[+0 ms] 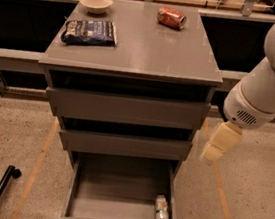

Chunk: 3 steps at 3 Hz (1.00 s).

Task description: Pick 7up can from bottom drawer and place on counter

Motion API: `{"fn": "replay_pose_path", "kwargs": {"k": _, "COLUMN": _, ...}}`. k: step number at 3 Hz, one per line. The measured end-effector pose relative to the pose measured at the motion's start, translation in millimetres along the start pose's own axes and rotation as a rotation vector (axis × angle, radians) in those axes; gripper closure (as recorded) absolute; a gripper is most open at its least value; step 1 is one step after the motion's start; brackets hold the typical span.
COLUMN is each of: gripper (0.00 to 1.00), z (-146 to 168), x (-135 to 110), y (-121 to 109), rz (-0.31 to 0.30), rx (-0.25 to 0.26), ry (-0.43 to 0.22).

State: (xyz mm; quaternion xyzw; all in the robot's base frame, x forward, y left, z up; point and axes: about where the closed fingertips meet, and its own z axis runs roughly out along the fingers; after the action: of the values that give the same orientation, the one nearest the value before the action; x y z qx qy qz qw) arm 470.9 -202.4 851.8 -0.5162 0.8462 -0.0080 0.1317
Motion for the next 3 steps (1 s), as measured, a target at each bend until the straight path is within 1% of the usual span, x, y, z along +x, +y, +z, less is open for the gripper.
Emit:
{"fn": "replay_pose_path", "kwargs": {"k": 1, "gripper": 0.0, "z": 34, "x": -7, "y": 1, "rz": 0.003, "rx": -0.068, "ry": -0.034}}
{"fn": "replay_pose_path", "kwargs": {"k": 2, "gripper": 0.0, "z": 75, "x": -14, "y": 3, "rz": 0.005, "rx": -0.17, "ry": -0.122}}
{"fn": "replay_pose_path", "kwargs": {"k": 3, "gripper": 0.0, "z": 108, "x": -22, "y": 8, "rz": -0.004, "rx": -0.257, "ry": -0.188}}
